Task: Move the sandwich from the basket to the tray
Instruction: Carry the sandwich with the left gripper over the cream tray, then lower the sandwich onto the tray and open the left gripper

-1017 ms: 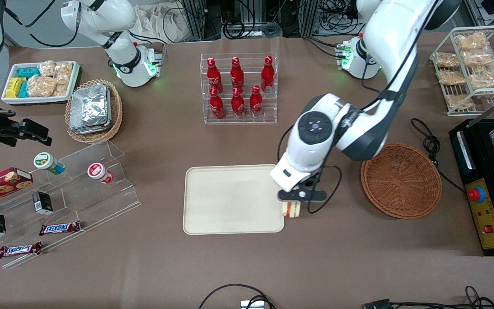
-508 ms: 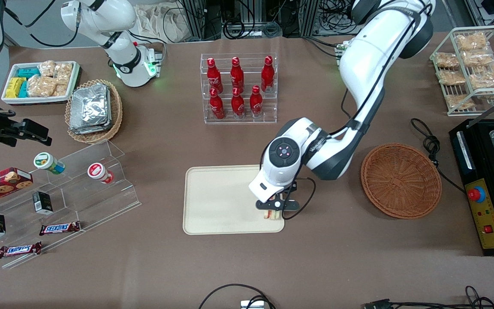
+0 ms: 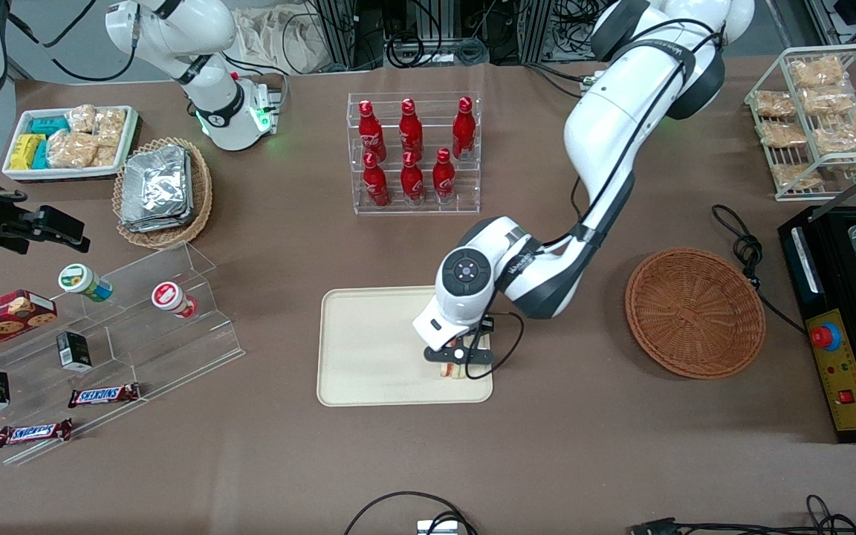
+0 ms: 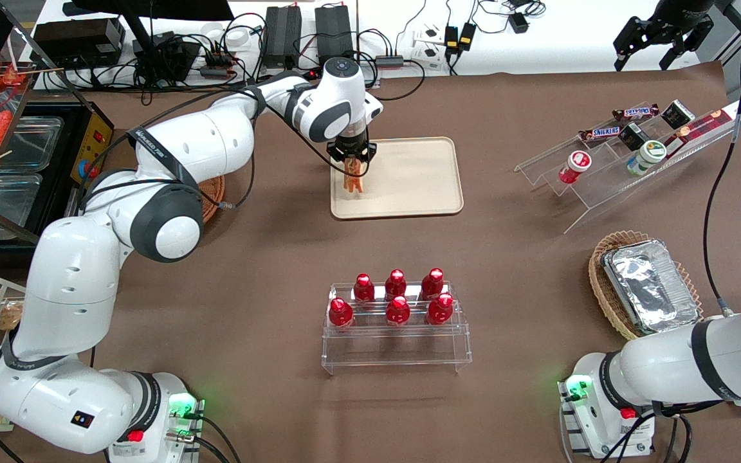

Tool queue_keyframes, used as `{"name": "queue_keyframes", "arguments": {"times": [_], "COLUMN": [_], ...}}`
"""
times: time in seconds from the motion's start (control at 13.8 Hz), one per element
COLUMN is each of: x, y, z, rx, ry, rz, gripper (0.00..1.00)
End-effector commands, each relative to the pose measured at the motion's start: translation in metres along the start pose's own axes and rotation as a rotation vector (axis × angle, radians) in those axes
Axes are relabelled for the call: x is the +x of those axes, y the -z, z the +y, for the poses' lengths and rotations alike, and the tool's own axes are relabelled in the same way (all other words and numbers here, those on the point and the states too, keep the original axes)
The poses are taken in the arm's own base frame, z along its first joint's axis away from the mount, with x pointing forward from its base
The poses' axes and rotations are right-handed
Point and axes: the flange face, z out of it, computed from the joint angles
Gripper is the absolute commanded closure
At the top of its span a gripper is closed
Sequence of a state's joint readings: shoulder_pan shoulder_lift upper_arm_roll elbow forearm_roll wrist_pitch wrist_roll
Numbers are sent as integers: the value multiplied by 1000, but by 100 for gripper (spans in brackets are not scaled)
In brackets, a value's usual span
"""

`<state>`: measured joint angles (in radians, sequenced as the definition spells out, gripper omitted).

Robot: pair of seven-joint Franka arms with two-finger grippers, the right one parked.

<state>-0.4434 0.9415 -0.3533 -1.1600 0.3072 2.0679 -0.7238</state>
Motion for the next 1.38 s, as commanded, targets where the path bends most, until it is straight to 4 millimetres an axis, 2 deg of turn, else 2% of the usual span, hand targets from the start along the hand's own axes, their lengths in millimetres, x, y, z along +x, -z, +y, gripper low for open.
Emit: {"name": "queue_keyframes", "arguments": {"times": [0.0,0.15,0.51,0.58,0.65,0.73,0.87,1.02,1.31], "x": [1,-3,-3,-2,-2,-2,-2,2,16], "y": [-5,-14,-29,-32,-34,-34,-32,-16,50], "z": [11,13,12,12,11,11,11,10,-9], "rx": [15,34,53,57,62,60,60,66,84], "ry": [5,-1,53,68,75,85,133,155,255], "rz": [23,19,44,56,59,61,66,89,131], "gripper": [79,75,51,37,13,0,0,0,0]}}
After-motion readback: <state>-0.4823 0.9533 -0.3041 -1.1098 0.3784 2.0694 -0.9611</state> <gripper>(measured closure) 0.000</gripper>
